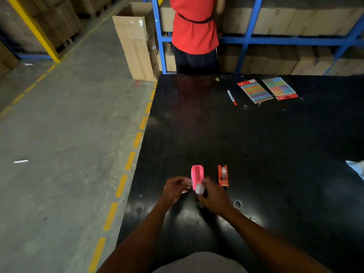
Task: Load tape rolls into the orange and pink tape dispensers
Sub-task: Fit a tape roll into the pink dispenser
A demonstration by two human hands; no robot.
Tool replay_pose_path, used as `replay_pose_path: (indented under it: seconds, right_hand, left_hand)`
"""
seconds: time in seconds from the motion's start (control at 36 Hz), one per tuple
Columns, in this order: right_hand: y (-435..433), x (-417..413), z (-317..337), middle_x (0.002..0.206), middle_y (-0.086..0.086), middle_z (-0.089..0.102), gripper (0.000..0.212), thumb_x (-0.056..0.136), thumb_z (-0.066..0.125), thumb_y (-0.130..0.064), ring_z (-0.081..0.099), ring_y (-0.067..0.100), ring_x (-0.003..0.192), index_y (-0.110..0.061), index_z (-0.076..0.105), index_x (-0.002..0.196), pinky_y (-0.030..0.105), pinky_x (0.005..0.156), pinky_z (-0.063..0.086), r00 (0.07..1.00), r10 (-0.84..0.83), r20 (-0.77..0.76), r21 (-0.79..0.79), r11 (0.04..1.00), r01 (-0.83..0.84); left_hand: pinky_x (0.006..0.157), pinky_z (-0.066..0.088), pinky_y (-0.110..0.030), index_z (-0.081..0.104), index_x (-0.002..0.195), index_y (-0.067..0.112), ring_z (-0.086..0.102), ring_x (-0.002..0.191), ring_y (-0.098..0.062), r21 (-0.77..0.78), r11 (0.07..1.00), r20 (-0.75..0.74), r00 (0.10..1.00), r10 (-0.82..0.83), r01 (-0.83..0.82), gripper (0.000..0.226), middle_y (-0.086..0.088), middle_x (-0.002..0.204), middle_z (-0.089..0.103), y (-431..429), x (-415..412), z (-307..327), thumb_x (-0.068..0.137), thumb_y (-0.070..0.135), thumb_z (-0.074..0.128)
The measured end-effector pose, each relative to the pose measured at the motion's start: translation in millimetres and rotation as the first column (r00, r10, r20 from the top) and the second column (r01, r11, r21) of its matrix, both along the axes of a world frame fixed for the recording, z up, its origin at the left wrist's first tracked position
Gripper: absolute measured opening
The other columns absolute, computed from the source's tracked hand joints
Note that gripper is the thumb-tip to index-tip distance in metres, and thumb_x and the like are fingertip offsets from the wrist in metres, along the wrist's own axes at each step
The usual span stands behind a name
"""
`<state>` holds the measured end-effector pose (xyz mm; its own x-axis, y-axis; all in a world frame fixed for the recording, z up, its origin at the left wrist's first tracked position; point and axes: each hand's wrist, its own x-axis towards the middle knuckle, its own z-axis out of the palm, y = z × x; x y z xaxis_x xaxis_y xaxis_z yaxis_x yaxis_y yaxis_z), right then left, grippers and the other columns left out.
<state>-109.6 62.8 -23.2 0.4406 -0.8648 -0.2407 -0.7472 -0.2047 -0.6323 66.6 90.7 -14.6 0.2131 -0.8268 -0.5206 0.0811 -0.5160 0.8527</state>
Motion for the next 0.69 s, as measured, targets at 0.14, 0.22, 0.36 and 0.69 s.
replay_pose_path:
  seconds: [0.14, 0.22, 0.36, 0.69]
  right_hand:
    - [-14, -5, 10, 0.099, -0.002, 0.068, 0.029, 0.086, 0.07, -0.029, 0.064, 0.015, 0.091, -0.021, 0.055, 0.109, 0.025, 0.078, 0.041, 0.998, -0.003, 0.062, -0.014, 1.0, 0.004]
    - [-19, -7, 12, 0.104, -0.003, 0.067, 0.028, 0.086, 0.071, -0.029, 0.061, 0.012, 0.098, -0.02, 0.06, 0.111, 0.023, 0.09, 0.034, 0.998, 0.015, 0.059, -0.047, 0.999, -0.013]
    - [-24, -11, 14, 0.11, -0.004, 0.065, 0.035, 0.086, 0.073, -0.029, 0.061, 0.013, 0.1, -0.019, 0.059, 0.116, 0.028, 0.088, 0.049, 0.996, 0.057, 0.075, -0.006, 0.998, -0.057]
    - [-27, -7, 23, 0.105, -0.01, 0.067, 0.036, 0.081, 0.073, -0.044, 0.06, 0.01, 0.094, -0.028, 0.059, 0.11, 0.031, 0.092, 0.045, 0.996, 0.08, 0.046, -0.09, 0.993, -0.076]
  left_hand:
    - [0.077, 0.053, -0.025, 0.062, 0.117, -0.013, 0.062, 0.096, -0.029, -0.036, 0.998, -0.005, 0.999, -0.052, 0.052, 0.027, -0.029, 0.109, 0.066, -2, -12, 8, 0.091, -0.005, 0.06]
    - [0.074, 0.054, -0.022, 0.061, 0.118, -0.013, 0.062, 0.098, -0.029, -0.051, 0.997, -0.053, 0.997, -0.064, 0.062, 0.03, -0.025, 0.109, 0.066, -3, -18, 13, 0.09, -0.003, 0.061]
    - [0.071, 0.056, -0.019, 0.063, 0.116, -0.013, 0.066, 0.087, -0.023, -0.056, 0.996, -0.027, 0.998, -0.065, 0.063, 0.027, -0.022, 0.106, 0.067, -4, -19, 13, 0.09, -0.004, 0.061]
    - [0.067, 0.059, -0.021, 0.064, 0.109, -0.007, 0.07, 0.078, -0.019, -0.079, 0.997, -0.071, 0.997, -0.014, 0.008, 0.02, -0.019, 0.097, 0.07, 0, -13, 9, 0.089, -0.003, 0.064]
